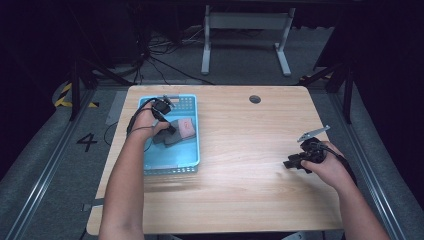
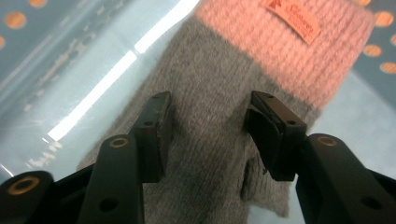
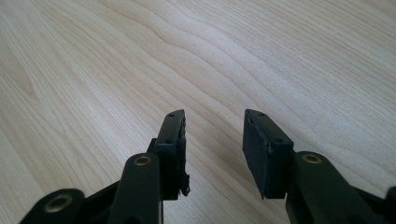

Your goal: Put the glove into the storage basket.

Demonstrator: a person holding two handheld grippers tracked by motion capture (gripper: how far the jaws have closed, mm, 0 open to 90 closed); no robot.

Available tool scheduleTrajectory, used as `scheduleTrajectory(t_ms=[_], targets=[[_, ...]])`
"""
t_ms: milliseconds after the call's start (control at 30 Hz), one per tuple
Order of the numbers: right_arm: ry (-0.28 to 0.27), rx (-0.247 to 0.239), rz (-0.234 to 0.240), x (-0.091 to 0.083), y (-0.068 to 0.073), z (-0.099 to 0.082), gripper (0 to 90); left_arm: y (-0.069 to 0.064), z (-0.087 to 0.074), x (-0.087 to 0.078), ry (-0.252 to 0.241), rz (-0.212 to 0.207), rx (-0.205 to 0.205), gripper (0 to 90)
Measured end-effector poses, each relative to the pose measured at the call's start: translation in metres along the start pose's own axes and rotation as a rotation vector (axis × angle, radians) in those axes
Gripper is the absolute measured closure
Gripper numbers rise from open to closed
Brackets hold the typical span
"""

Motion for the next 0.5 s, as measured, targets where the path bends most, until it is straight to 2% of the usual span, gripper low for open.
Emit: scheduleTrajectory(t_ms=[167, 267, 367, 500], targets=[[-0.004, -0.006, 0.002, 0.0, 0.0, 0.001, 60.2, -0.003, 0.004, -0.009, -0.058, 0.005, -0.001, 49.5], [-0.007, -0.008, 0.001, 0.0, 0.0, 0.003, 60.4, -0.007, 0.007, -0.019, -0.097, 0.015, 0.013, 50.0], [-0.005, -0.013, 0.001, 0.001, 0.0, 0.006, 60.5, -0.014, 0.01, -0.032, -0.145, -0.004, 0.015, 51.8], [-0.003, -0.023, 0.007, 0.003, 0.001, 0.01, 60.6, -0.027, 0.011, -0.05, -0.178, -0.008, 0.039, 52.3]])
Point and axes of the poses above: each handheld gripper's, and its own axes: x roughly forward along the jaws, z roughly out of its top, y roughly to its left, the point moved 4 cm from there along x, roughly forward along the jaws, and after that the axes turned 6 degrees about z, right-handed, at the moved point
